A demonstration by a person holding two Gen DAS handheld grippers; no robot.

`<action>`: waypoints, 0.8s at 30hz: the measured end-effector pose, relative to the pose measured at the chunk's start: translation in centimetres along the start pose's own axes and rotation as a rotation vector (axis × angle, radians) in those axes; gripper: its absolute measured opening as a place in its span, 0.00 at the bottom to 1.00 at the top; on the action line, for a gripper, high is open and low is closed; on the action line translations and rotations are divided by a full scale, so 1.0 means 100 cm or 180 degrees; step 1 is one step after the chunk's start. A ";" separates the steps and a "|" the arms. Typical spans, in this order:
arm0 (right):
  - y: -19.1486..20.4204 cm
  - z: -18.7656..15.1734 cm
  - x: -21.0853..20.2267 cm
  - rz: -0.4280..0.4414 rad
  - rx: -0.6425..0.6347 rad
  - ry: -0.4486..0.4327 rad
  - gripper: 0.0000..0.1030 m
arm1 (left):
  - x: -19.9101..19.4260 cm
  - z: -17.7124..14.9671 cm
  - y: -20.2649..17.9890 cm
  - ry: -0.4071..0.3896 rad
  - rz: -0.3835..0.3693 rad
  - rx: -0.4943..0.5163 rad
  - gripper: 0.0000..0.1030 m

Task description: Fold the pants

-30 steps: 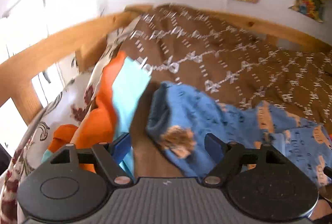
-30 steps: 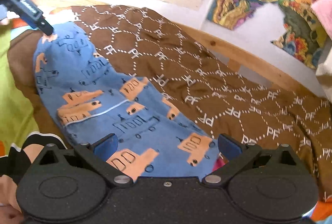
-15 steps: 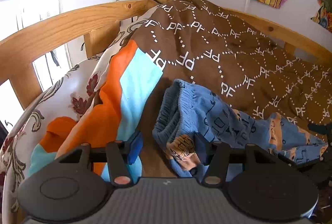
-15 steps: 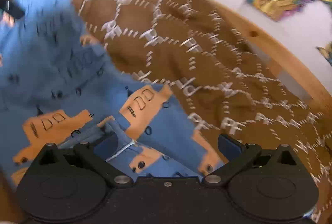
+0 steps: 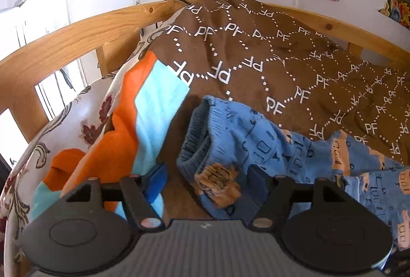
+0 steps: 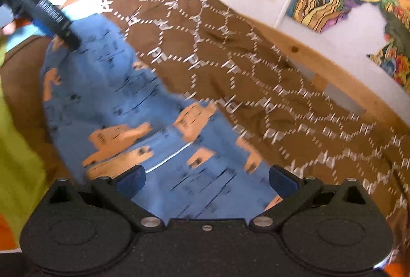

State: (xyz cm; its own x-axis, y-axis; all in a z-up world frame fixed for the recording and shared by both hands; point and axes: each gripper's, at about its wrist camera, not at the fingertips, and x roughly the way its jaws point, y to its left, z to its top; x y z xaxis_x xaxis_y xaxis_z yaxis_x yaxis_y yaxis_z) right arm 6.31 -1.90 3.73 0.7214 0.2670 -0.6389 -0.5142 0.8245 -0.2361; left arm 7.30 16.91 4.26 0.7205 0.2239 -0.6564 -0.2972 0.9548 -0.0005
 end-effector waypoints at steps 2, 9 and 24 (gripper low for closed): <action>0.010 -0.004 0.005 0.0031 -0.0056 0.0067 0.99 | -0.001 0.001 0.002 -0.0012 -0.0084 -0.0082 0.76; 0.009 -0.009 0.010 0.0030 0.0064 0.0115 0.99 | -0.007 0.001 0.002 -0.0002 -0.0218 -0.0186 0.81; 0.004 -0.015 0.012 0.0091 0.0262 0.0102 0.99 | -0.014 0.009 0.008 -0.0015 -0.0061 -0.0823 0.19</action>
State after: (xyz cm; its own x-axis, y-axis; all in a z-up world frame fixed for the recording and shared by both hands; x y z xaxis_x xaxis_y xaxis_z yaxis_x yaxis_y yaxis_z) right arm 6.25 -2.07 1.79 0.6912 0.2760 -0.6678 -0.4935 0.8554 -0.1573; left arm 6.58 17.51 5.83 0.7303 0.2079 -0.6508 -0.4335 0.8772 -0.2062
